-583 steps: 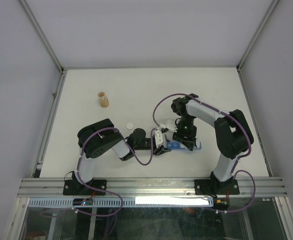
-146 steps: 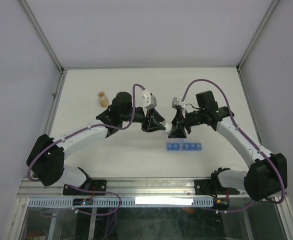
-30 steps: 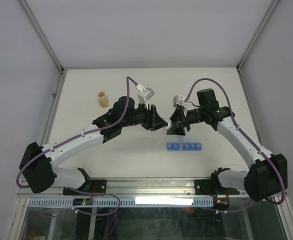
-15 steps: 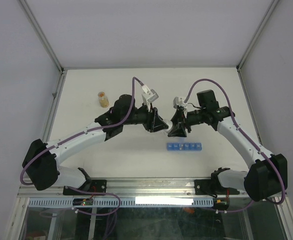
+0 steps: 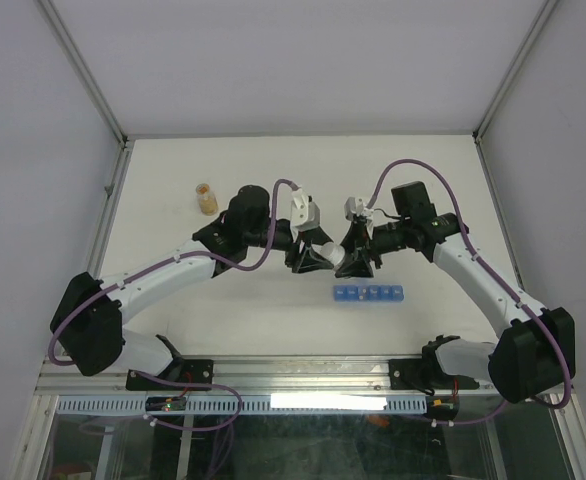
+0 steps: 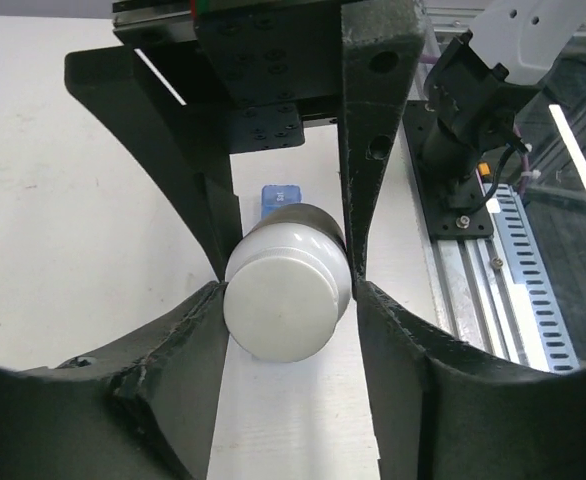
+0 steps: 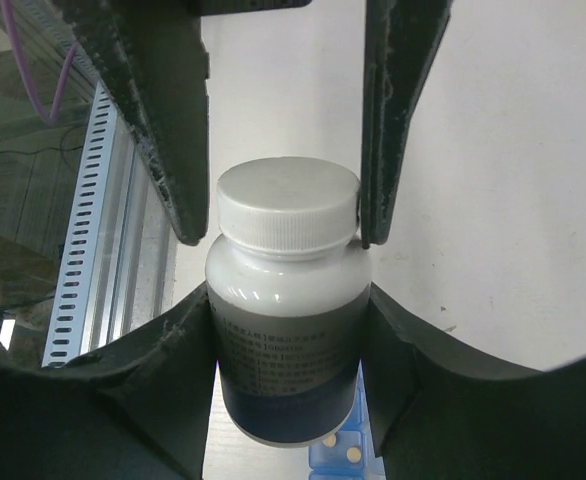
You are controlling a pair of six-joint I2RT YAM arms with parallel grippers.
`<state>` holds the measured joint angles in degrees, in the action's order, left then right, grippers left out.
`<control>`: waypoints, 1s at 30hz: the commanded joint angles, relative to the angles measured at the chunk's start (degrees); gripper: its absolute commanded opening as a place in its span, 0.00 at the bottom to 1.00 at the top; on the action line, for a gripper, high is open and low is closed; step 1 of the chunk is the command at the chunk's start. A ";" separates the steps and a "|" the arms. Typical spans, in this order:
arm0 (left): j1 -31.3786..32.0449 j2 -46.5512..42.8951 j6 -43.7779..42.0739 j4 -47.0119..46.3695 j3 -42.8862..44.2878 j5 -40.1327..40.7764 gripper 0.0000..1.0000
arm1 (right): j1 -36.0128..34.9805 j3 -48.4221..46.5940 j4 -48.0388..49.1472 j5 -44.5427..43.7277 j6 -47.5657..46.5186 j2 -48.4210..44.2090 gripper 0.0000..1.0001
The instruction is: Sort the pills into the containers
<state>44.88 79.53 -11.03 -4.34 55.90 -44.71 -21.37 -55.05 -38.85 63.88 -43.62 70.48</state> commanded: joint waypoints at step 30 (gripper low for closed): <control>-1.25 -19.24 50.12 -32.59 -22.04 25.92 0.94 | -0.15 -3.06 5.98 1.64 -0.49 -1.23 0.00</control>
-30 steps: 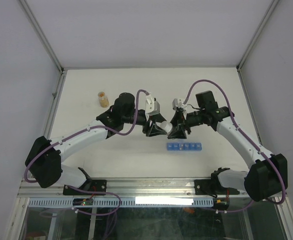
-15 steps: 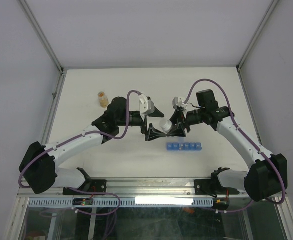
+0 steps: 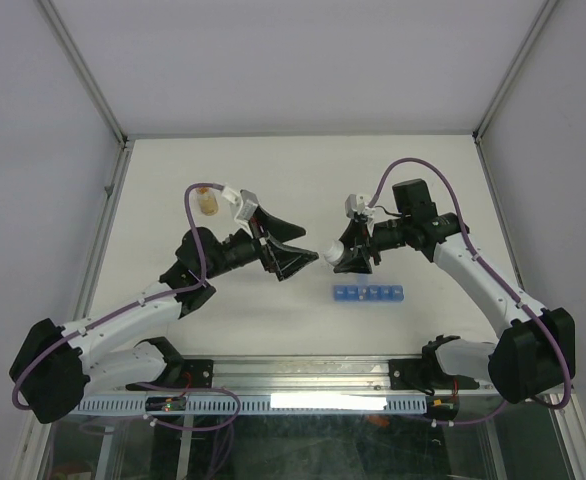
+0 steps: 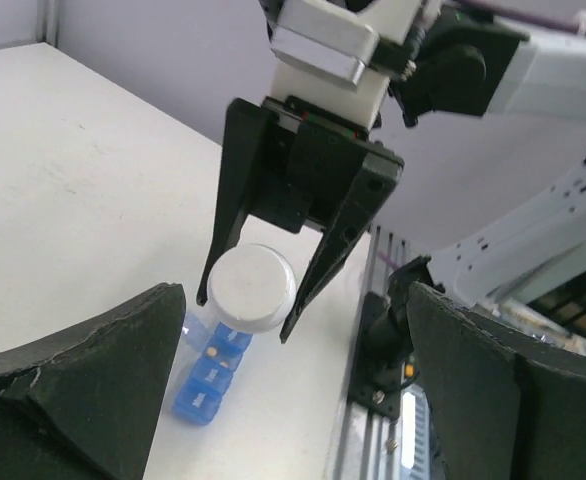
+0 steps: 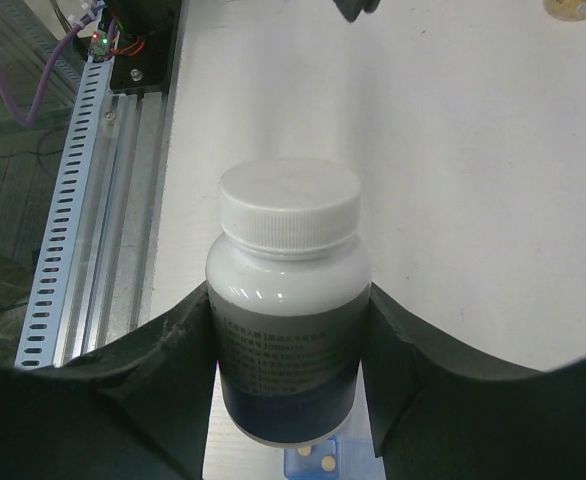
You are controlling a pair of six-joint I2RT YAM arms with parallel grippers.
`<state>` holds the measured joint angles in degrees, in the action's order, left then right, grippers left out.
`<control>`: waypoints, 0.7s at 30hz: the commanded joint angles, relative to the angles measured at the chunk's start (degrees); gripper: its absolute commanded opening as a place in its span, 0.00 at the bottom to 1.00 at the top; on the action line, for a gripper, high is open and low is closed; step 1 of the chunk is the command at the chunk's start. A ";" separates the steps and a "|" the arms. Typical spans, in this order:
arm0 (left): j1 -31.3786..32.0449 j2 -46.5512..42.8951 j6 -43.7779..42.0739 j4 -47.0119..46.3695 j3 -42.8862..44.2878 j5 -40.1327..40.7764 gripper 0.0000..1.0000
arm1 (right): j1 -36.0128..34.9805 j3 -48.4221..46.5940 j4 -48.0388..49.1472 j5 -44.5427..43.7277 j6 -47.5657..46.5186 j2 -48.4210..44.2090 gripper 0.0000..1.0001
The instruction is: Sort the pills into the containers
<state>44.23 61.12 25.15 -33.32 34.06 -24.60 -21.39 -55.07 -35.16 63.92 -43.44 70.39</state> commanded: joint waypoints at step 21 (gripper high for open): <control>9.04 6.64 4.48 22.18 15.24 19.41 0.70 | -0.05 -3.16 2.20 0.76 -0.90 0.09 0.00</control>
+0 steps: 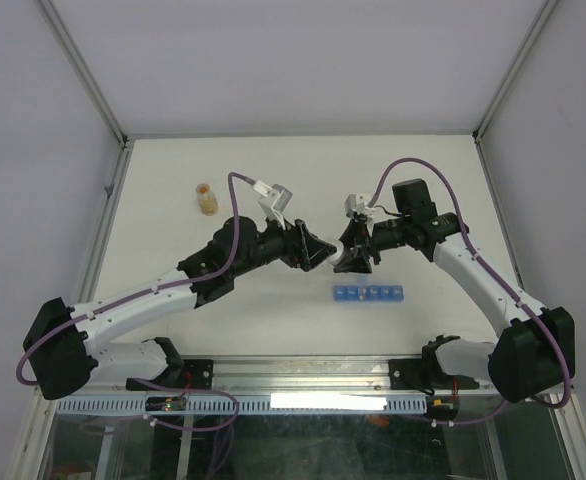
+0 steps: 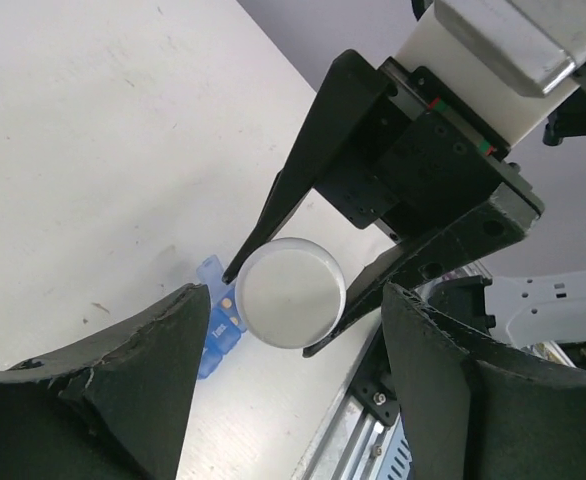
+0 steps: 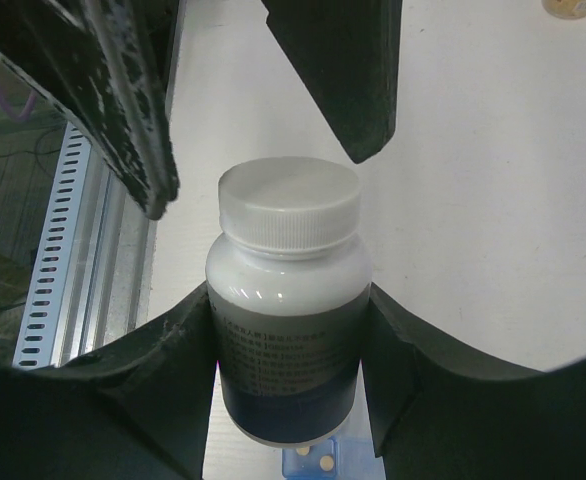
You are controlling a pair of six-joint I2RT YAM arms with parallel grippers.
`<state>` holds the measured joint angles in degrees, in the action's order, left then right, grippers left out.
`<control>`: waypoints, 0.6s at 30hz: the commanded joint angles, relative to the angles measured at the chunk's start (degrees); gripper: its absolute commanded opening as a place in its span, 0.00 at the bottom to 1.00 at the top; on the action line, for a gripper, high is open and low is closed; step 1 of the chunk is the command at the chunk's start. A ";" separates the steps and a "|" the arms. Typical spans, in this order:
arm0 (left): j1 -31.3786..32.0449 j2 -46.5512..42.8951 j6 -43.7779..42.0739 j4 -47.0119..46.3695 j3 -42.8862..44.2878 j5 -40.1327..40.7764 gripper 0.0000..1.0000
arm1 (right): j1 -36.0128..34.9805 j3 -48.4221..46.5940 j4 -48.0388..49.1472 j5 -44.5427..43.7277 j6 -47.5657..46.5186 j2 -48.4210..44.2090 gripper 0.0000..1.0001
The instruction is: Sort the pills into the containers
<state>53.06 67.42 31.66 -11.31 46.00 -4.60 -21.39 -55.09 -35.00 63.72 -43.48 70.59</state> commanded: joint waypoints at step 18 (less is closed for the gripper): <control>0.20 2.79 -2.98 1.24 4.80 -5.48 0.40 | -0.11 -3.13 1.96 0.90 -0.90 -0.23 0.00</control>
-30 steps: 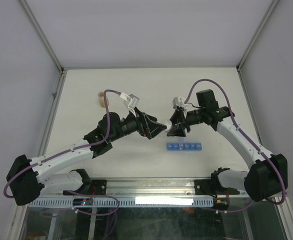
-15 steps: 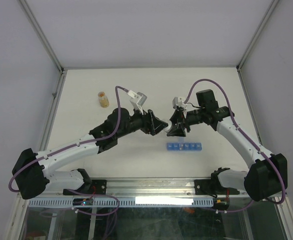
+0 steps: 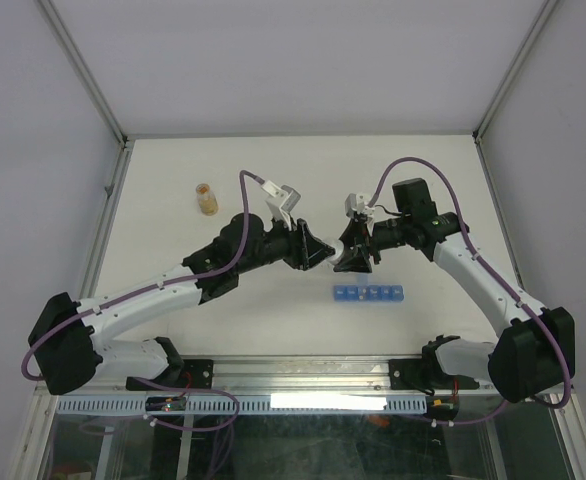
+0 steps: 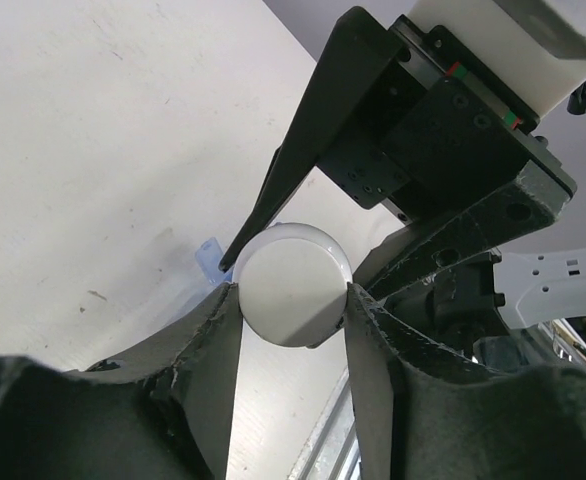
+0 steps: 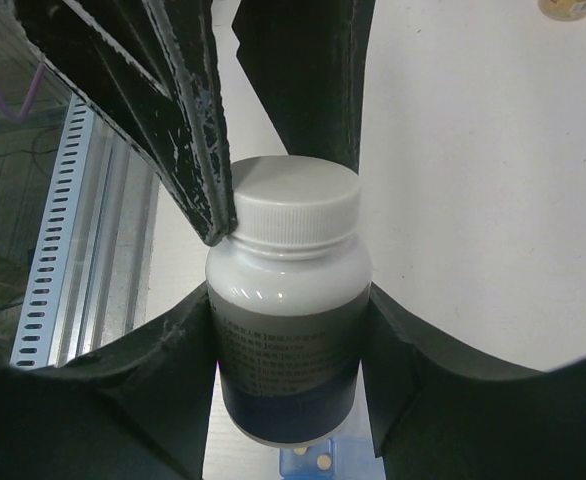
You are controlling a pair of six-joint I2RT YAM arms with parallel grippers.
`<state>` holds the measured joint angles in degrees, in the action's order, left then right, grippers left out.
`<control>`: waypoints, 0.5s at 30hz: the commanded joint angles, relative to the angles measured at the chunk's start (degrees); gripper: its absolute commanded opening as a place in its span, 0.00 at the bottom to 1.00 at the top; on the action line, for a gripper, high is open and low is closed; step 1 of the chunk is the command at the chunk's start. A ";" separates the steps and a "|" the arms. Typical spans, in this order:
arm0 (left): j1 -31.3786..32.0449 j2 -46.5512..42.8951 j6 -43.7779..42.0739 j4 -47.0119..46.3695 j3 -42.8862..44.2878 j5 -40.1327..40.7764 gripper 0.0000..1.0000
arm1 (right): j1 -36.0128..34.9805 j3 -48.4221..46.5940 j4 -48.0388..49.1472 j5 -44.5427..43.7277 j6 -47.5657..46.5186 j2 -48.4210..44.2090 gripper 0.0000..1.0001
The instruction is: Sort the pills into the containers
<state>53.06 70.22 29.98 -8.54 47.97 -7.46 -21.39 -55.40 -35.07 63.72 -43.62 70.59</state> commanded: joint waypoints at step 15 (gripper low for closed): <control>0.03 4.60 -33.06 -1.20 1.08 -27.20 0.23 | 0.02 -2.79 1.94 1.27 -0.83 -0.59 0.00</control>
<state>51.57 72.69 14.72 -10.83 48.49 -18.20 -21.23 -55.40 -37.67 63.26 -44.05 70.63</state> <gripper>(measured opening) 0.408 0.542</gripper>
